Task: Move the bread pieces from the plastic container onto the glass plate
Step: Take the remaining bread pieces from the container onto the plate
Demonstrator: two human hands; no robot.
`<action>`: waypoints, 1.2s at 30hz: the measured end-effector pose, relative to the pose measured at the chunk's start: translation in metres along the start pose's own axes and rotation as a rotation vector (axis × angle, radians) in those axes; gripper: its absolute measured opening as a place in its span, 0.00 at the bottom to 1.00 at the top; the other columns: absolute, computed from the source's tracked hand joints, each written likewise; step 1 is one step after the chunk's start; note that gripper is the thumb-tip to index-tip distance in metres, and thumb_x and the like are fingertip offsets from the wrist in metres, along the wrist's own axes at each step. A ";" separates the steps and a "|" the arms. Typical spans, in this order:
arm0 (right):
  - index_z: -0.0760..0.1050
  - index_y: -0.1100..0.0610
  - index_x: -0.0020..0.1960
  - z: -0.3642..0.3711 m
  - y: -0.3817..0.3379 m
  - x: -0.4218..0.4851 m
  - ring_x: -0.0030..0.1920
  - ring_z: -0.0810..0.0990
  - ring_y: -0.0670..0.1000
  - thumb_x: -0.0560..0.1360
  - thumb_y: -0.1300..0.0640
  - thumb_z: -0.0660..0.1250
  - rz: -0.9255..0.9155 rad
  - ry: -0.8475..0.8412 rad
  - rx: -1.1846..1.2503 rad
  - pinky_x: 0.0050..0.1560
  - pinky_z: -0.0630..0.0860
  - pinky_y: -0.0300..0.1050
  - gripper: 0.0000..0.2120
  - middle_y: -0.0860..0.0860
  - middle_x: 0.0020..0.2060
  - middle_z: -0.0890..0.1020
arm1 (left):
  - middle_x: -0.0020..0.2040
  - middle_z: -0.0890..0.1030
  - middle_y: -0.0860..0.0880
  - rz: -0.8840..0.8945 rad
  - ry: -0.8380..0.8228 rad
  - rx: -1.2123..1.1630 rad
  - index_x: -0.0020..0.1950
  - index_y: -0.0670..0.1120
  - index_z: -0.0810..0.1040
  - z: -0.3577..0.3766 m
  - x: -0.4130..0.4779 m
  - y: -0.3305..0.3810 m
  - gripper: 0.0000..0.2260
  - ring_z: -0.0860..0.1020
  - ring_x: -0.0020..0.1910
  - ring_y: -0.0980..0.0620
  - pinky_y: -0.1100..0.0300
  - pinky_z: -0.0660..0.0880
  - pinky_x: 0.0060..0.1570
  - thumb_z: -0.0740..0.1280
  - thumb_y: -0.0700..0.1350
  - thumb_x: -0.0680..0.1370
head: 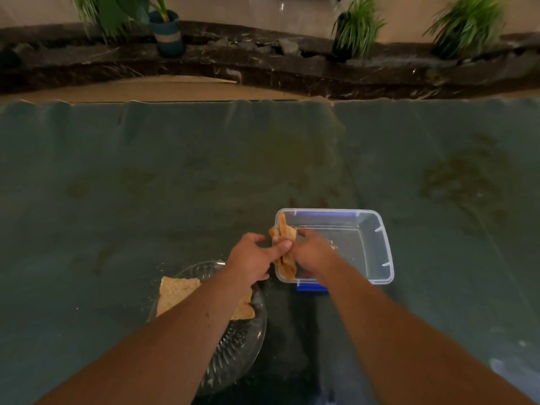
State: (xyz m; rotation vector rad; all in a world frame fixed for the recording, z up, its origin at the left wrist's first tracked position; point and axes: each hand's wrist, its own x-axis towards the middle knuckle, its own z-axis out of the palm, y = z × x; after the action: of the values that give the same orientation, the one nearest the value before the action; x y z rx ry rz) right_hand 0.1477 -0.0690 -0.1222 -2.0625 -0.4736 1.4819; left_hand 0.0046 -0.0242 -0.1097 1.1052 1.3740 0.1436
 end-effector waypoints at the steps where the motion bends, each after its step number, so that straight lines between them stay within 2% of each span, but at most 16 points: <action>1: 0.75 0.49 0.71 0.000 0.003 0.003 0.60 0.84 0.61 0.76 0.37 0.76 -0.018 -0.007 -0.011 0.62 0.83 0.65 0.29 0.56 0.63 0.84 | 0.63 0.80 0.43 -0.005 -0.003 -0.014 0.71 0.47 0.71 0.002 0.003 -0.001 0.33 0.81 0.58 0.44 0.48 0.84 0.50 0.79 0.57 0.72; 3: 0.76 0.48 0.71 -0.003 0.009 0.006 0.58 0.85 0.60 0.78 0.38 0.74 -0.046 -0.014 -0.013 0.60 0.84 0.64 0.26 0.56 0.61 0.85 | 0.61 0.81 0.43 -0.022 -0.015 -0.045 0.70 0.47 0.72 0.005 0.007 -0.003 0.32 0.82 0.57 0.44 0.46 0.84 0.53 0.79 0.57 0.72; 7: 0.74 0.51 0.74 -0.013 0.019 0.012 0.56 0.88 0.61 0.80 0.45 0.74 -0.057 -0.055 0.076 0.58 0.86 0.65 0.26 0.58 0.60 0.86 | 0.57 0.84 0.44 -0.022 -0.002 -0.067 0.67 0.47 0.74 0.009 0.013 -0.008 0.28 0.84 0.53 0.46 0.46 0.85 0.52 0.78 0.57 0.73; 11: 0.78 0.52 0.70 -0.024 0.022 0.013 0.52 0.90 0.57 0.81 0.47 0.74 -0.059 -0.101 0.145 0.56 0.87 0.62 0.20 0.55 0.56 0.89 | 0.57 0.83 0.45 0.008 0.026 -0.061 0.62 0.48 0.76 0.014 0.017 -0.012 0.21 0.84 0.51 0.47 0.48 0.86 0.48 0.78 0.54 0.74; 14: 0.81 0.52 0.66 -0.025 0.022 0.013 0.52 0.90 0.57 0.83 0.48 0.71 -0.071 -0.110 0.154 0.56 0.87 0.62 0.14 0.55 0.56 0.89 | 0.56 0.83 0.45 0.020 0.055 -0.065 0.60 0.49 0.77 0.015 0.021 -0.015 0.15 0.85 0.50 0.46 0.48 0.86 0.47 0.76 0.50 0.77; 17: 0.81 0.50 0.62 -0.021 0.020 0.011 0.53 0.89 0.57 0.84 0.47 0.70 -0.079 -0.065 0.098 0.55 0.87 0.61 0.10 0.54 0.57 0.88 | 0.54 0.83 0.47 0.085 0.096 0.024 0.61 0.50 0.76 0.018 0.021 -0.016 0.17 0.85 0.48 0.48 0.51 0.86 0.43 0.76 0.53 0.77; 21: 0.80 0.51 0.67 -0.017 0.015 0.012 0.55 0.87 0.59 0.83 0.46 0.70 -0.042 -0.026 0.135 0.55 0.87 0.62 0.15 0.55 0.59 0.85 | 0.55 0.81 0.51 0.127 0.112 0.041 0.62 0.53 0.73 0.019 0.020 -0.019 0.24 0.84 0.49 0.51 0.56 0.85 0.37 0.78 0.59 0.73; 25: 0.82 0.50 0.59 -0.016 0.017 0.015 0.53 0.88 0.58 0.84 0.47 0.69 -0.039 -0.006 0.112 0.53 0.88 0.61 0.09 0.55 0.56 0.87 | 0.54 0.81 0.53 0.155 0.098 0.089 0.59 0.57 0.71 0.018 0.021 -0.023 0.26 0.84 0.47 0.52 0.58 0.83 0.33 0.81 0.60 0.69; 28: 0.83 0.49 0.56 -0.015 0.022 0.019 0.49 0.88 0.55 0.85 0.50 0.68 -0.086 0.065 -0.078 0.53 0.88 0.57 0.06 0.53 0.50 0.87 | 0.52 0.82 0.53 0.185 0.119 0.129 0.57 0.57 0.73 0.022 0.024 -0.023 0.23 0.85 0.45 0.52 0.51 0.86 0.37 0.81 0.58 0.69; 31: 0.82 0.51 0.54 -0.018 0.023 0.019 0.44 0.86 0.51 0.85 0.53 0.67 -0.130 0.145 -0.199 0.43 0.85 0.47 0.06 0.52 0.46 0.86 | 0.49 0.84 0.53 0.213 0.178 0.154 0.49 0.60 0.74 0.024 0.025 -0.022 0.15 0.86 0.46 0.49 0.42 0.86 0.45 0.79 0.54 0.73; 32: 0.82 0.51 0.53 -0.019 0.023 0.018 0.43 0.86 0.51 0.85 0.53 0.66 -0.141 0.162 -0.215 0.43 0.85 0.47 0.07 0.52 0.45 0.86 | 0.49 0.84 0.53 0.223 0.198 0.156 0.48 0.59 0.74 0.024 0.025 -0.022 0.13 0.86 0.46 0.48 0.42 0.86 0.46 0.78 0.52 0.75; 36: 0.82 0.52 0.53 -0.021 0.022 0.010 0.45 0.86 0.54 0.85 0.50 0.66 -0.167 0.217 -0.222 0.52 0.87 0.55 0.08 0.53 0.45 0.86 | 0.45 0.85 0.53 0.247 0.258 0.205 0.48 0.57 0.78 0.026 0.020 -0.018 0.07 0.85 0.42 0.51 0.44 0.86 0.44 0.75 0.49 0.77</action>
State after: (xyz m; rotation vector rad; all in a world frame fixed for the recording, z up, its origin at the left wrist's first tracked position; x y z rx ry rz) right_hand 0.1705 -0.0851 -0.1383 -2.2603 -0.7301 1.1366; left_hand 0.0224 -0.0345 -0.1413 1.4675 1.4994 0.3407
